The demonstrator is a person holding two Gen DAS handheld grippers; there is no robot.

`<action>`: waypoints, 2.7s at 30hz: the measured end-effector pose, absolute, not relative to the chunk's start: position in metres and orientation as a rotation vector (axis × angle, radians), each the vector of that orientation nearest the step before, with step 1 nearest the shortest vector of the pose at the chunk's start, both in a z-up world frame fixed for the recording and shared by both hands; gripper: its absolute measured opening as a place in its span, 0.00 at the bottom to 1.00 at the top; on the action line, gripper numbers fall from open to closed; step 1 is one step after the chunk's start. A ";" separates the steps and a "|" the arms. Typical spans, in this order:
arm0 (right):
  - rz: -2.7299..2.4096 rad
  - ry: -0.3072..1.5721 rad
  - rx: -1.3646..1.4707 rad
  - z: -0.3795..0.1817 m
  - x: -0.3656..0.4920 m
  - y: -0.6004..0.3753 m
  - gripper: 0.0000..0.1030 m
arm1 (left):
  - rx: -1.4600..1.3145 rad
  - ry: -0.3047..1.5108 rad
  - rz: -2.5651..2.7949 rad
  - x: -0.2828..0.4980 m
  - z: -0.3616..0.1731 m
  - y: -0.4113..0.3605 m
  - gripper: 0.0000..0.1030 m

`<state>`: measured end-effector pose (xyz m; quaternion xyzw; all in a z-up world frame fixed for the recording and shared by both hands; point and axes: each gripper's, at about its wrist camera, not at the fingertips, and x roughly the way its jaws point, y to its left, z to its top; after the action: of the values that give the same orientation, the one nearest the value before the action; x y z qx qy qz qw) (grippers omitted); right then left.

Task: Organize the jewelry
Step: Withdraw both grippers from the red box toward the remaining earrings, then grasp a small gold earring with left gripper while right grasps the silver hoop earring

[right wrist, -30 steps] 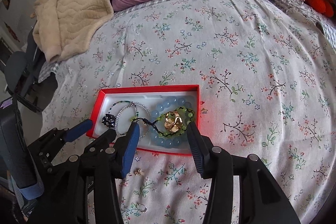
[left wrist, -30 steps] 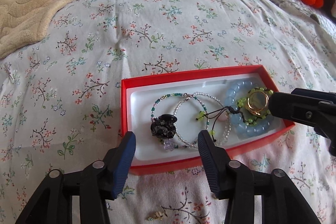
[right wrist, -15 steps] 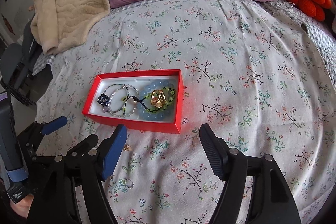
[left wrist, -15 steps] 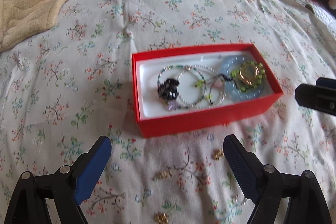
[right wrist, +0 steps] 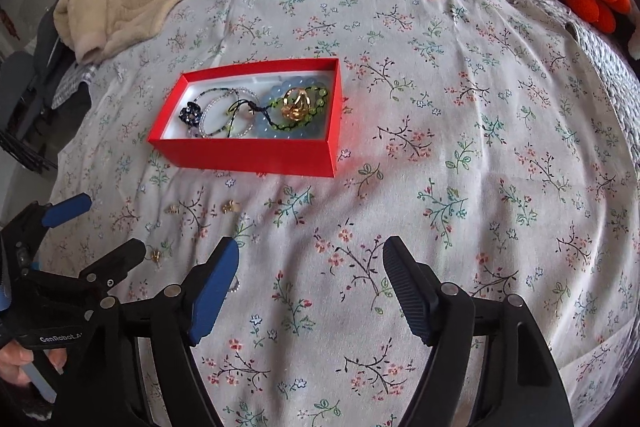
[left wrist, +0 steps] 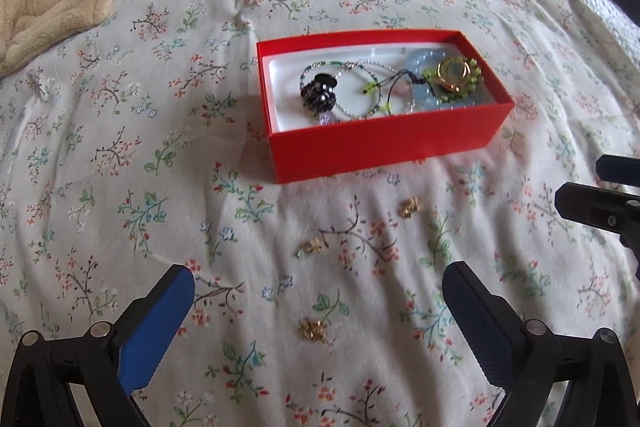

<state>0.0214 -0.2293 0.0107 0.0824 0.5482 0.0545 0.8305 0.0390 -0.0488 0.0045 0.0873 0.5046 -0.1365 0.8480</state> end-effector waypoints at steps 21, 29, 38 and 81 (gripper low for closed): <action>0.144 1.163 0.034 -0.003 0.010 -0.210 1.00 | 0.078 1.157 -0.373 0.035 -0.022 0.003 0.99; 0.211 1.162 0.066 -0.025 0.009 -0.197 1.00 | 0.201 1.023 -0.436 0.023 -0.036 -0.010 0.99; 0.279 1.167 -0.056 -0.056 0.013 -0.173 1.00 | 0.262 0.992 -0.487 0.022 -0.062 -0.015 0.99; 0.445 1.163 -0.160 -0.065 0.009 -0.124 0.41 | 0.233 1.036 -0.564 0.026 -0.058 -0.021 0.09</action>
<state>0.0086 -0.1237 -0.0648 -0.0750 0.5440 0.2084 0.8094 0.0256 -0.0208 -0.0585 0.1095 0.4873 -0.2653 0.8247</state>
